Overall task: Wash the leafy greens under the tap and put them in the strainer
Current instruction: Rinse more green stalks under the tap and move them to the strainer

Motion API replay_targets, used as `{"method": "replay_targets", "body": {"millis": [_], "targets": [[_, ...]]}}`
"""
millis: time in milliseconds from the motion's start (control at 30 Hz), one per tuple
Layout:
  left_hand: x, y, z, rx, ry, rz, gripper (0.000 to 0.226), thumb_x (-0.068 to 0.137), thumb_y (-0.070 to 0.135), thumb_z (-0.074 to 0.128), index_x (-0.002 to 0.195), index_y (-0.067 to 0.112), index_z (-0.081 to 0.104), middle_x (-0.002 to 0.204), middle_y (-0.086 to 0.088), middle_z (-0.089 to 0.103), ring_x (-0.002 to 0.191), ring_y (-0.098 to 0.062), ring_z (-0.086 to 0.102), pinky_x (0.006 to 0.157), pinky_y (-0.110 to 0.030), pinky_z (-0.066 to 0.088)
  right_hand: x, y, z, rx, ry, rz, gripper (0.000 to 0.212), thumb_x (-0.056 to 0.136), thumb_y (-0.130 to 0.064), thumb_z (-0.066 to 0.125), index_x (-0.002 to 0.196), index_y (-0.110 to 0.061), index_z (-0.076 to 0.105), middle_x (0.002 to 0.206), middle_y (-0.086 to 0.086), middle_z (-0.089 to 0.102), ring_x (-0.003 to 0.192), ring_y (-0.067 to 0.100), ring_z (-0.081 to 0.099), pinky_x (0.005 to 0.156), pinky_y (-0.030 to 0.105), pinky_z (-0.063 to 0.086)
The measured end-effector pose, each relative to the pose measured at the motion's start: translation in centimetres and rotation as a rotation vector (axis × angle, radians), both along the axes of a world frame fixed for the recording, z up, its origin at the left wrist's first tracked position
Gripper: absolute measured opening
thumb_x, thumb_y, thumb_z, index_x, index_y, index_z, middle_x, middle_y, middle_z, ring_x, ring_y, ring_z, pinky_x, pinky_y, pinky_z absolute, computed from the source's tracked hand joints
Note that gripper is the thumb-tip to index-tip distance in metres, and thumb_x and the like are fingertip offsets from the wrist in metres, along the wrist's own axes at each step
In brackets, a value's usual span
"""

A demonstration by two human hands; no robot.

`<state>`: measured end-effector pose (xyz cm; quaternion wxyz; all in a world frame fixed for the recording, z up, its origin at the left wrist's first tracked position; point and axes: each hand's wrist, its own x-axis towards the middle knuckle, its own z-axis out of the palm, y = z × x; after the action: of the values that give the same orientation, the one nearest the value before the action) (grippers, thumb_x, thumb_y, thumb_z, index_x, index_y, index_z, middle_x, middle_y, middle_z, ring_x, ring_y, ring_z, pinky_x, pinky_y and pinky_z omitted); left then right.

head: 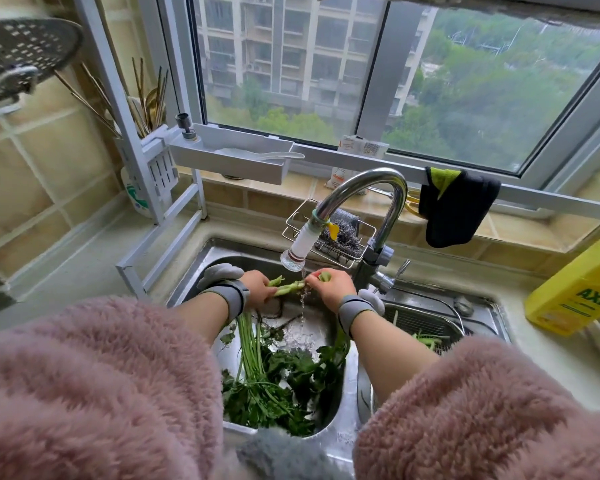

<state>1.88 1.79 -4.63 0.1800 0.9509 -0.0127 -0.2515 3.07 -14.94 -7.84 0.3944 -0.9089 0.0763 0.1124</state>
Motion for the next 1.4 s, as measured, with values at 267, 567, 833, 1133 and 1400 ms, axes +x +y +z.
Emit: {"method": "replay_targets", "body": {"millis": [267, 567, 833, 1133, 1400], "targets": [[0.0, 0.1, -1.2, 0.017, 0.069, 0.059, 0.041, 0.098, 0.027, 0.042, 0.115, -0.005, 0.062, 0.083, -0.006, 0.054, 0.082, -0.019, 0.049, 0.068, -0.025, 0.039, -0.3, 0.9, 0.6, 0.148, -0.038, 0.017, 0.022, 0.092, -0.023, 0.057, 0.108, -0.013, 0.067, 0.097, 0.005, 0.069, 0.08, 0.011, 0.056, 0.077, 0.023, 0.045], [0.2, 0.5, -0.7, -0.178, 0.064, 0.138, 0.038, 0.094, 0.037, 0.051, 0.062, 0.017, 0.048, 0.059, 0.001, 0.044, 0.052, -0.01, 0.039, 0.049, -0.019, 0.031, -0.6, 1.7, -0.1, -0.023, 0.031, 0.286, 0.034, 0.089, -0.014, 0.061, 0.122, -0.017, 0.061, 0.114, 0.007, 0.065, 0.088, 0.011, 0.051, 0.079, 0.019, 0.039], [-0.1, 0.7, -0.6, -0.241, 0.061, 0.16, 0.038, 0.091, 0.039, 0.056, 0.06, 0.019, 0.05, 0.056, 0.002, 0.042, 0.05, -0.008, 0.038, 0.043, -0.015, 0.029, -0.4, 1.9, -0.3, -0.141, 0.017, 0.236, 0.027, 0.089, -0.028, 0.062, 0.112, -0.015, 0.065, 0.109, 0.009, 0.067, 0.093, 0.021, 0.059, 0.078, 0.026, 0.042], [-0.2, -0.6, -0.5, -0.28, 0.019, 0.226, 0.037, 0.092, 0.033, 0.056, 0.059, 0.018, 0.054, 0.057, 0.0, 0.044, 0.052, -0.01, 0.038, 0.047, -0.02, 0.029, -0.5, 2.7, -0.2, -0.163, 0.044, 0.102, 0.025, 0.094, -0.029, 0.052, 0.11, -0.015, 0.065, 0.111, 0.01, 0.067, 0.103, 0.027, 0.06, 0.082, 0.029, 0.045], [0.0, -0.8, -0.5, -0.31, 0.027, 0.29, 0.029, 0.093, 0.028, 0.055, 0.067, 0.014, 0.06, 0.063, 0.0, 0.049, 0.057, -0.01, 0.042, 0.052, -0.021, 0.033, -0.2, 3.8, -0.2, -0.177, 0.076, 0.041, 0.021, 0.094, -0.027, 0.05, 0.103, -0.016, 0.066, 0.109, 0.009, 0.067, 0.1, 0.027, 0.061, 0.081, 0.029, 0.045]]}}
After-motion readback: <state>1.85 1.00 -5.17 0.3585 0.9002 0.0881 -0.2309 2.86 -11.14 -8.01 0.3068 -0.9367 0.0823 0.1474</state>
